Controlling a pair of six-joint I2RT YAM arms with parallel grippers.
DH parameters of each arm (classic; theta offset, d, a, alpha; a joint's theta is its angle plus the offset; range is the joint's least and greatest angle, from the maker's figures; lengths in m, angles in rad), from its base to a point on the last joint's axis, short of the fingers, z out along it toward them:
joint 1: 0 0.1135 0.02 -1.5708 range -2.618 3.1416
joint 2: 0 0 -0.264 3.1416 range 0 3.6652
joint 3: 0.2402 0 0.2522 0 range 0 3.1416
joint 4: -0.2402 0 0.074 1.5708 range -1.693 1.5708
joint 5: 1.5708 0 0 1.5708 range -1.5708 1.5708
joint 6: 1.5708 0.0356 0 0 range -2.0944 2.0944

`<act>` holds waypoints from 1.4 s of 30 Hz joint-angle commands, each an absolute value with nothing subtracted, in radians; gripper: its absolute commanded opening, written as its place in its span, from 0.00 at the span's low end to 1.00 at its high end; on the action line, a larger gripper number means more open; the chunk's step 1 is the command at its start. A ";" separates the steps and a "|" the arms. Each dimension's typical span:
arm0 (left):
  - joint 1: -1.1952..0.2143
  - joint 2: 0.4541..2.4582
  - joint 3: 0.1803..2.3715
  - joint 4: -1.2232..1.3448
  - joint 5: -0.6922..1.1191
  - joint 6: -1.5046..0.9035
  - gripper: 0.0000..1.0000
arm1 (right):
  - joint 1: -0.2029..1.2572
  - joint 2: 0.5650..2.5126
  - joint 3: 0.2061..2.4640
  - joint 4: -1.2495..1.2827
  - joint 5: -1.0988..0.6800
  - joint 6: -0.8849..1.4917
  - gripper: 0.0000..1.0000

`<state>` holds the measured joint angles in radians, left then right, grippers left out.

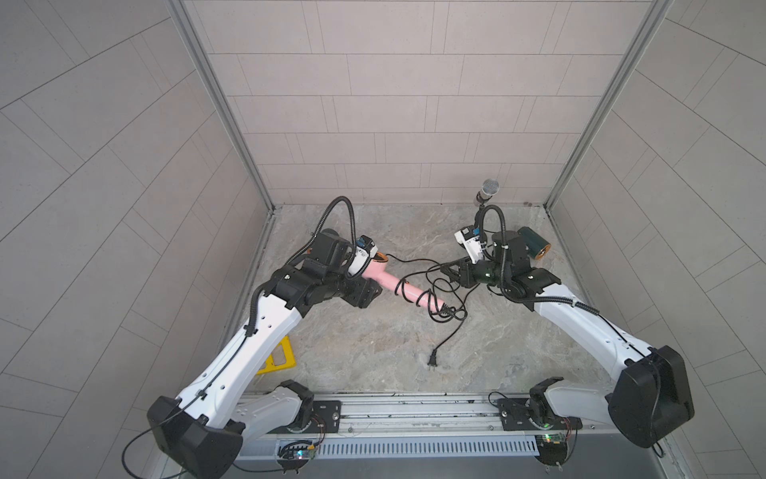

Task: Wrap the cord around the hair dryer
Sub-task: Wrap the power cord around the hair dryer.

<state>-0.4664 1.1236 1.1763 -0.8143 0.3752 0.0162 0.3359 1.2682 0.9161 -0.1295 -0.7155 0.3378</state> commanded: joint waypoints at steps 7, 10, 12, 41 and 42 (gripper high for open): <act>-0.456 1.074 1.068 -0.364 0.451 -0.423 0.00 | 0.380 1.290 0.672 0.411 -0.735 0.681 0.00; -0.456 1.051 0.993 -0.217 0.406 -0.545 0.00 | 0.389 1.332 0.554 0.756 -0.744 0.861 0.00; -0.456 1.037 0.974 -0.205 0.332 -0.594 0.00 | 0.412 1.358 0.509 0.935 -0.716 0.937 0.00; -0.602 1.192 1.098 -0.751 -0.326 -0.102 0.00 | 0.785 1.358 1.189 -0.354 -0.407 0.438 0.00; -0.617 1.205 1.110 -0.770 -0.330 -0.091 0.00 | 0.780 1.365 1.216 -0.391 -0.419 0.422 0.00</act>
